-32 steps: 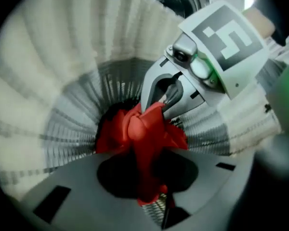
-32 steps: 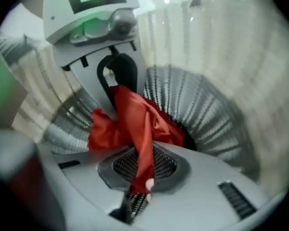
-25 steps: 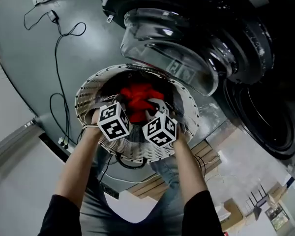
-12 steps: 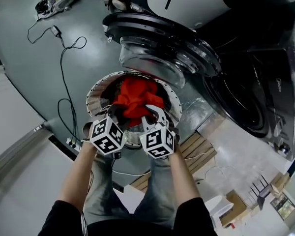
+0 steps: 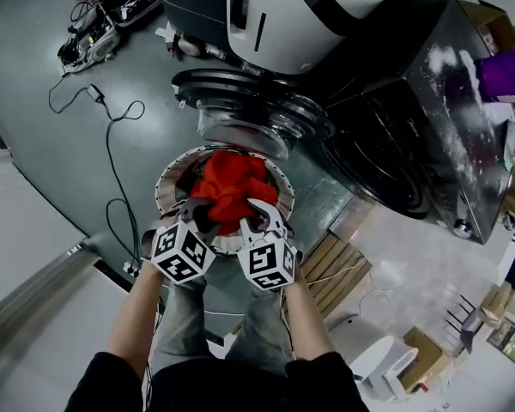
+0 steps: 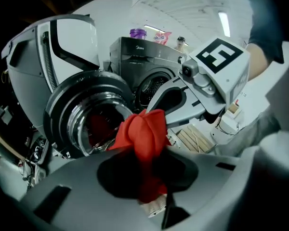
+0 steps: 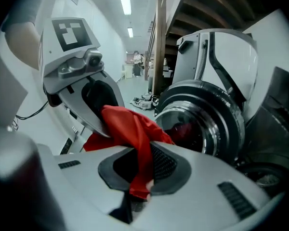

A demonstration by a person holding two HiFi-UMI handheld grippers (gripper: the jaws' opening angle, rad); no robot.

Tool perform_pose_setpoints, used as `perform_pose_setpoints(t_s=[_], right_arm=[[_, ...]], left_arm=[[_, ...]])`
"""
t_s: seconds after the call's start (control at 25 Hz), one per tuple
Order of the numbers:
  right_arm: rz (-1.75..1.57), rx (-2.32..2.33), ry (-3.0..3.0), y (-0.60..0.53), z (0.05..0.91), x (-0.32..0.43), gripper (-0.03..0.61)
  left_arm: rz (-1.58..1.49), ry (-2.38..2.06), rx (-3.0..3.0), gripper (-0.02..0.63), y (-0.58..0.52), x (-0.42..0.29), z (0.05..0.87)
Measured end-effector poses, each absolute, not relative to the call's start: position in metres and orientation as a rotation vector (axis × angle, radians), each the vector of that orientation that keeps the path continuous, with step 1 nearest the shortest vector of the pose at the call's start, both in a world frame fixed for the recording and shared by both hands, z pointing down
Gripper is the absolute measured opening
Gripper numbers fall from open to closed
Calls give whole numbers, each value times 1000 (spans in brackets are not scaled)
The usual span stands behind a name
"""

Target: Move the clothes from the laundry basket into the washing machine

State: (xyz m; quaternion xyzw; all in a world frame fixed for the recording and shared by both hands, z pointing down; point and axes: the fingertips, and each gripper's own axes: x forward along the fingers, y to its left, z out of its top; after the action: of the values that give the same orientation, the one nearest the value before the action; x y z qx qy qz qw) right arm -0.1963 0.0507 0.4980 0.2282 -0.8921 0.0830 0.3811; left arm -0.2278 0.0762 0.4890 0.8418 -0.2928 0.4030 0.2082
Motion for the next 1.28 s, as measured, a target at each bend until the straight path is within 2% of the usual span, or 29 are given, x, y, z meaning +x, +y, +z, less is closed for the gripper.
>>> perform_pose_setpoints(t_s=[0.52, 1.28], right_arm=[[188, 943, -2276, 28, 391, -149, 41], [236, 1374, -2054, 33, 318, 47, 41]], left_arm=[[1185, -741, 2612, 106, 47, -185, 384], [1244, -321, 2978, 106, 38, 8, 311]])
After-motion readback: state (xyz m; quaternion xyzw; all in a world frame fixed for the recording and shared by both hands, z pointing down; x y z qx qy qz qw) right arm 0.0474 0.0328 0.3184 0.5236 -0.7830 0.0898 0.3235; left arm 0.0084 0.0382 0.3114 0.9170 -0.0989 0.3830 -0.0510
